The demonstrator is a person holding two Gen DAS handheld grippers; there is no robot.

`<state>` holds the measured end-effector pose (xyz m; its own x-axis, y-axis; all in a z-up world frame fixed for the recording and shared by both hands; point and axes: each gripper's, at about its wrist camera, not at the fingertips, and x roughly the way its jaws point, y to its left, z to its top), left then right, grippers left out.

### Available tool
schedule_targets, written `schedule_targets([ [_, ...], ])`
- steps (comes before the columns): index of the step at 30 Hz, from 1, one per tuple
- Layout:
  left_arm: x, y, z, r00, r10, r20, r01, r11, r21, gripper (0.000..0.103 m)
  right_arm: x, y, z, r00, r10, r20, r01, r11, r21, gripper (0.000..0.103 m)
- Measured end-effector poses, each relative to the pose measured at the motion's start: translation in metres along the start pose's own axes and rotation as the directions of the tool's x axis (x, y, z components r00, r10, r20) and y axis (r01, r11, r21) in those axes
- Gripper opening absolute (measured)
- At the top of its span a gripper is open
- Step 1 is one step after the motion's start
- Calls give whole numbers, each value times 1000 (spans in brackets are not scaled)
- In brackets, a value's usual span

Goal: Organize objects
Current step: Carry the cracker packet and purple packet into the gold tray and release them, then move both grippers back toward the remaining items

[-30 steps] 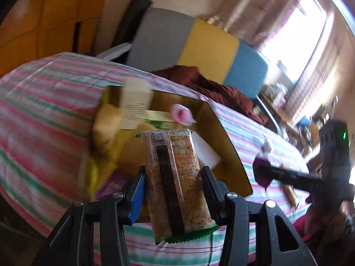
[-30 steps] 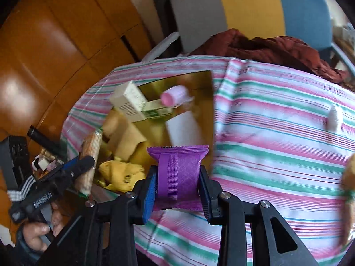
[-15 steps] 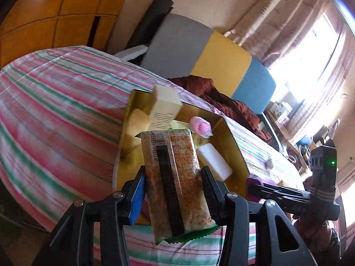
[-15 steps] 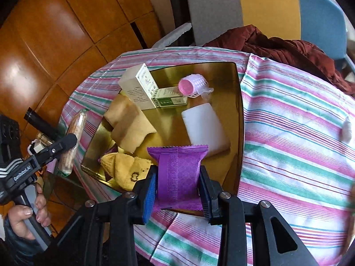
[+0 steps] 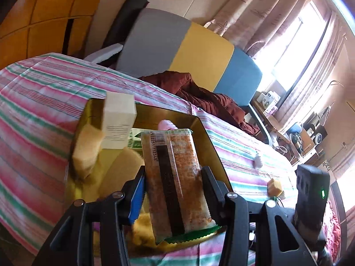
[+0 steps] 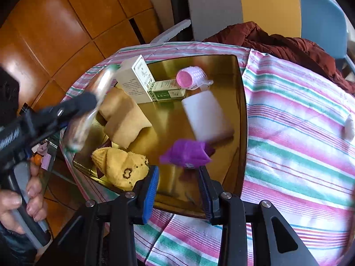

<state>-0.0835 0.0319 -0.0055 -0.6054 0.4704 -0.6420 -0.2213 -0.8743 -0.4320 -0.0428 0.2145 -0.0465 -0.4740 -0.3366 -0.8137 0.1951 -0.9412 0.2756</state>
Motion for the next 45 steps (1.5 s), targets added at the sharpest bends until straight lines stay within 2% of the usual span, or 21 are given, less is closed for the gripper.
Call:
schedule_targets([
  [3,23,-2,9,999,37,1,-37,999,1,52,3,2,-4,1000,4,-12,-4,1000,-4,38],
  [5,40,4,13,996,68,-51,-71,996,-53,52,4,2,-7,1000,7,-18,-7,1000,0,46],
  [7,45,11,12,996,48,-70,-56,992,-115,52,2,3,-11,1000,6,-16,-6,1000,-5,64],
  [8,44,12,10,996,54,-67,-61,991,-118,52,0,4,-12,1000,10,-12,-10,1000,-6,68],
  [10,37,11,4,995,79,-53,-83,992,-92,52,-3,6,-14,1000,8,4,-8,1000,-12,76],
  [18,-1,0,-21,981,190,27,-191,981,34,52,-19,19,-20,991,-57,124,65,996,-60,91],
  [25,-21,-14,-38,957,280,70,-287,951,115,52,-38,27,-25,952,-182,248,205,976,-72,102],
  [31,-25,-26,-47,967,248,58,-254,955,155,52,-45,9,-23,951,-182,248,185,983,14,103],
  [36,-26,-35,-51,972,232,47,-236,955,179,52,-56,-3,-31,943,-191,274,184,982,48,103],
  [39,-25,-42,-55,974,224,40,-227,954,197,52,-60,-14,-36,945,-186,269,172,982,74,103],
  [45,-23,-55,-59,979,204,23,-204,952,227,52,-69,-42,-46,939,-224,260,193,971,140,103],
])
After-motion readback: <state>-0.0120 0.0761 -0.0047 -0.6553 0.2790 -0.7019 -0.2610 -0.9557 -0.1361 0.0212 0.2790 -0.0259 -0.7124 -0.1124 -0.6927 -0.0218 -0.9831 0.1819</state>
